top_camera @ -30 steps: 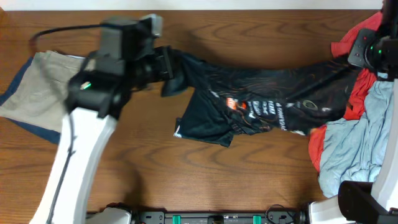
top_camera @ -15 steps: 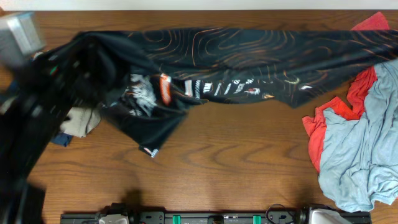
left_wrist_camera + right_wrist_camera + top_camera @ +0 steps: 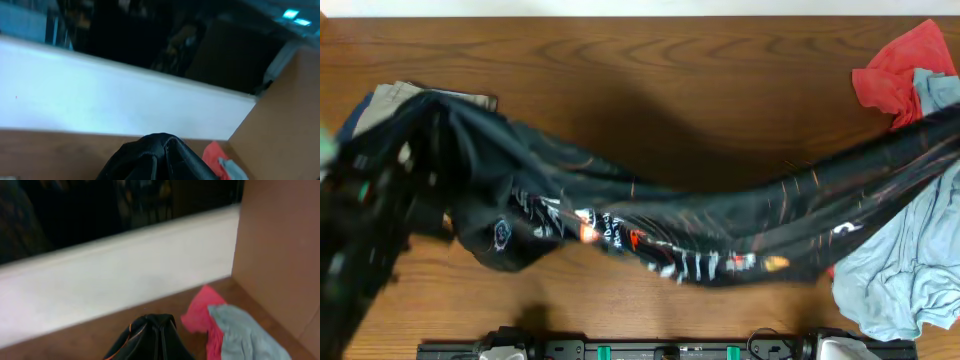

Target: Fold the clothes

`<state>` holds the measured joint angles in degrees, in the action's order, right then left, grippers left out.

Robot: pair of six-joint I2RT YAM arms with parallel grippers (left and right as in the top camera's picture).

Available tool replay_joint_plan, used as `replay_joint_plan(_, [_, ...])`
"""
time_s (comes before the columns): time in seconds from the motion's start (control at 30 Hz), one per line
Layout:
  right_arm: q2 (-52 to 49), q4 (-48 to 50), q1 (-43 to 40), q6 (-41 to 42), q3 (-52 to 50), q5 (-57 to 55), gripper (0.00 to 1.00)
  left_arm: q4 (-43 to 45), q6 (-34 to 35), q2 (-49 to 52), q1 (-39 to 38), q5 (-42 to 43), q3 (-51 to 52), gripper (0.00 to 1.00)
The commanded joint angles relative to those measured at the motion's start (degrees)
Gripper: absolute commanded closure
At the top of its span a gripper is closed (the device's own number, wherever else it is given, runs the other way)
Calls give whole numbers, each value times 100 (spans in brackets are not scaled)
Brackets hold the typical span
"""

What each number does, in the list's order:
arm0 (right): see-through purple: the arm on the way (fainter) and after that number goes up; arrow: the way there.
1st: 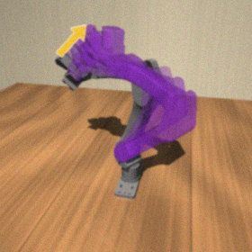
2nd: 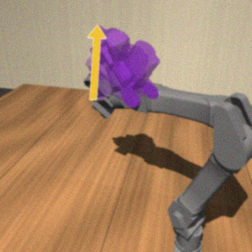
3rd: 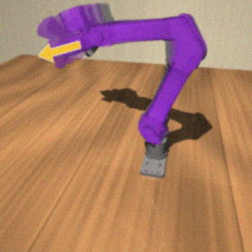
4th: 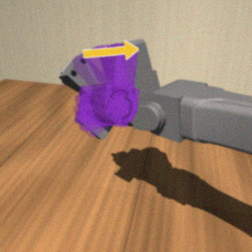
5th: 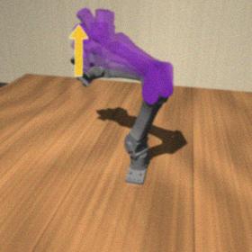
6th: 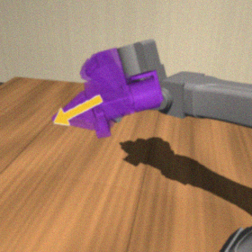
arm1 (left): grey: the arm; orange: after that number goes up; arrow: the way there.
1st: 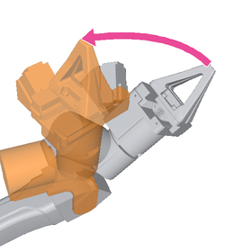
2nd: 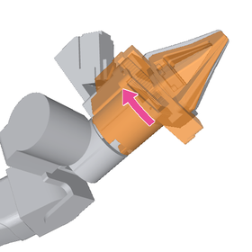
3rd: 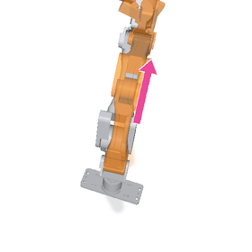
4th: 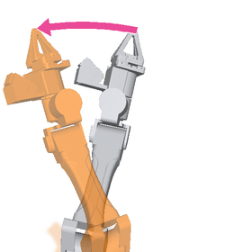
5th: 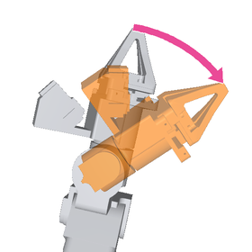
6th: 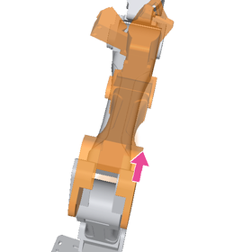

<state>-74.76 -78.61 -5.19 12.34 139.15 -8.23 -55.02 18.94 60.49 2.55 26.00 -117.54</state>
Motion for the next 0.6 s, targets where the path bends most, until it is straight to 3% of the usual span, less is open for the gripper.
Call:
replay_joint_plan(0.0, [-782, -118, -48, -192, -52, 426, 99, -31, -179, 739, 33, -9, 31, 94])
replay_joint_plan(0.2, [-2159, -48, -42, -321, -52, 721, 99, 269, -549, 2218, 33, -9, 31, 94])
replay_joint_plan(0.37, [-3178, 975, -44, -129, -52, 721, 99, 1563, -474, 3399, 35, -11, 28, 94])
replay_joint_plan(0.57, [-3453, 2559, -59, -37, -42, 723, 99, 3779, 1259, 4063, 289, -7, 28, 94])
